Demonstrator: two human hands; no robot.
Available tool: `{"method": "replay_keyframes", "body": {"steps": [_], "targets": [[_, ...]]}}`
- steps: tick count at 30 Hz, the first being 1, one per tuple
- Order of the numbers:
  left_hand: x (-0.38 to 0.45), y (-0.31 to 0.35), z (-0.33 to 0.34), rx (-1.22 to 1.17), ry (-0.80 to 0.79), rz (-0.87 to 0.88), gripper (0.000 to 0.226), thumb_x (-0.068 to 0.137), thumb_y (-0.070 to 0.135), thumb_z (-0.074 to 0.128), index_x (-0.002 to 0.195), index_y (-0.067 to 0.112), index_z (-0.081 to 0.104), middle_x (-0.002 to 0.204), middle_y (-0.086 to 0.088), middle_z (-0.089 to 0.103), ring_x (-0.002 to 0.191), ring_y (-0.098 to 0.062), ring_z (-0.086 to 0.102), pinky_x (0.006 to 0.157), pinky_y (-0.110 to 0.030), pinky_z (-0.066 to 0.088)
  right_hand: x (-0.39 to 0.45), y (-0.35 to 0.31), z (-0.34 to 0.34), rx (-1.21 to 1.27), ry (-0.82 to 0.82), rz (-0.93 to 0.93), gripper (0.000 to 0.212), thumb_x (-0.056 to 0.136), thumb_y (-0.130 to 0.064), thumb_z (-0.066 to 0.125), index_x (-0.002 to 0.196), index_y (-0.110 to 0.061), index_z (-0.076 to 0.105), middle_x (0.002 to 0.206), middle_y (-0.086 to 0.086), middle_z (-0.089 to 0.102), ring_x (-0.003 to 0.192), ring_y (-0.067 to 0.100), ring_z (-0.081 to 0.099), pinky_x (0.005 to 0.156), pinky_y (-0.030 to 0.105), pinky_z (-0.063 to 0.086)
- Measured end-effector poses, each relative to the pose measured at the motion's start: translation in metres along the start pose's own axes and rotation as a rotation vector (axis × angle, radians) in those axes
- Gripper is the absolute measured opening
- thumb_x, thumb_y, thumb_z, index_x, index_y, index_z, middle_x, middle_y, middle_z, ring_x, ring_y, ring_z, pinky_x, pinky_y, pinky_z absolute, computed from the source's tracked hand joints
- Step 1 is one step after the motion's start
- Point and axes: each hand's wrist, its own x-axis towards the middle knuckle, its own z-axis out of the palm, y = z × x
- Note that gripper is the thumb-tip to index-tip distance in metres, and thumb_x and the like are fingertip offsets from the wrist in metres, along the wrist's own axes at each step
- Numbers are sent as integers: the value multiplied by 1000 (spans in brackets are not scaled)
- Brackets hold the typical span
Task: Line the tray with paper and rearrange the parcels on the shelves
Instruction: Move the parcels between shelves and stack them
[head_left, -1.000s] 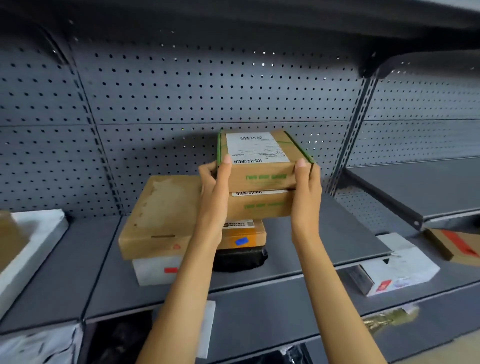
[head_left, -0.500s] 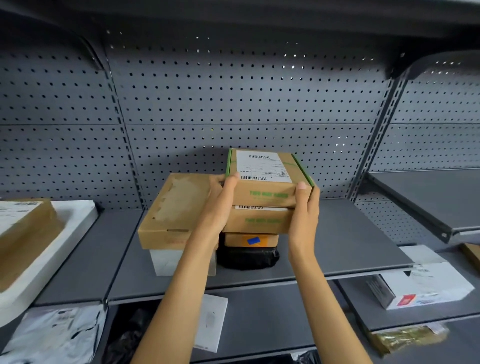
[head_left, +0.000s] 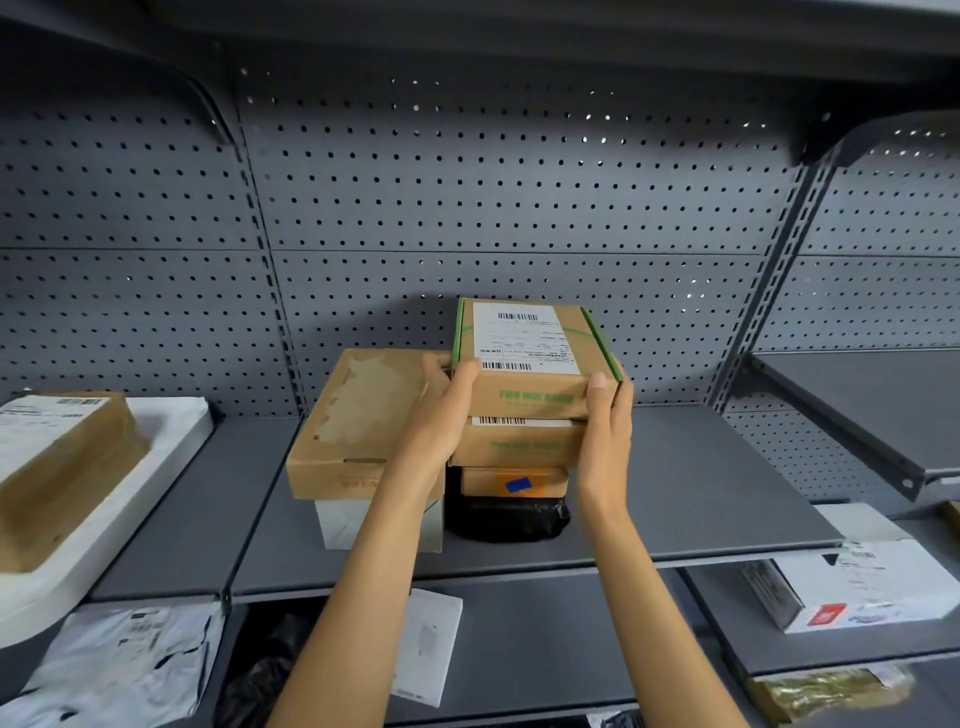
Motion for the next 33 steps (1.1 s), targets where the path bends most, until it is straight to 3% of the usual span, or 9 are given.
{"method": "replay_keyframes", "body": {"steps": [3, 6, 9, 12, 15, 18, 22, 27, 33], "targets": [[-1, -1, -2, -24, 5, 41, 31, 104, 44, 41, 127, 23, 37, 109, 5, 63, 91, -4, 56, 74, -31, 40, 4, -7, -7, -1, -35, -3, 35, 107, -39, 43, 141, -35, 49, 123, -24, 62, 106, -16, 58, 92, 21, 44], [-4, -4, -3, -57, 24, 101, 51, 104, 44, 45, 149, 28, 26, 130, 3, 57, 99, -8, 56, 80, -25, 42, 7, -13, -13, -13, -21, -17, 39, 105, -32, 49, 144, -33, 47, 113, -18, 62, 100, -7, 60, 85, 18, 43], [-9, -5, -4, -80, 56, 175, 62, 104, 42, 48, 157, 32, 17, 139, 8, 43, 122, -9, 48, 82, -14, 39, 7, -19, -16, -52, -43, -97, 42, 102, -17, 54, 143, -27, 47, 130, -14, 59, 109, -5, 58, 84, 10, 46], [-12, -11, -9, -79, 109, 248, 55, 102, 40, 53, 152, 32, 32, 138, 16, 38, 132, -7, 38, 103, -28, 33, 4, -23, -16, -112, -59, -181, 39, 97, -12, 55, 135, -23, 54, 134, -9, 60, 119, -1, 57, 96, 17, 46], [-21, -17, -19, -123, 211, 374, 34, 100, 25, 59, 134, 22, 57, 134, 14, 56, 135, -13, 49, 114, -30, 37, -6, -33, -8, -128, -22, -278, 33, 96, -16, 55, 128, -20, 61, 135, -4, 62, 129, 11, 54, 107, 27, 43], [-36, -15, -37, -218, 407, 470, 16, 97, 8, 61, 110, 11, 70, 114, 2, 72, 114, -8, 64, 98, -20, 49, -23, -51, 6, -75, 17, -373, 20, 104, -15, 51, 112, -14, 69, 124, 0, 68, 123, 9, 58, 99, 21, 44], [-51, -11, -79, -254, 524, 525, 10, 94, 6, 65, 99, 11, 71, 96, -6, 74, 90, -14, 68, 82, -22, 53, -46, -73, 35, -71, 2, -453, 32, 106, -18, 44, 84, -24, 67, 94, -5, 68, 101, 14, 61, 87, 31, 44], [-81, -19, -159, -208, 615, 575, 13, 95, 5, 64, 96, 17, 70, 93, 1, 72, 90, -18, 69, 81, -21, 52, -82, -96, 101, -35, -339, -451, 35, 106, -13, 45, 73, -13, 59, 76, 4, 60, 76, 5, 51, 73, 25, 40], [-131, -40, -294, -117, 811, 567, 7, 95, 11, 66, 100, 16, 68, 93, -1, 70, 92, -32, 68, 80, -35, 52, -160, -111, 211, 52, -662, -404, 29, 105, -11, 50, 78, -7, 61, 74, -7, 63, 72, 6, 59, 73, 26, 49]]}}
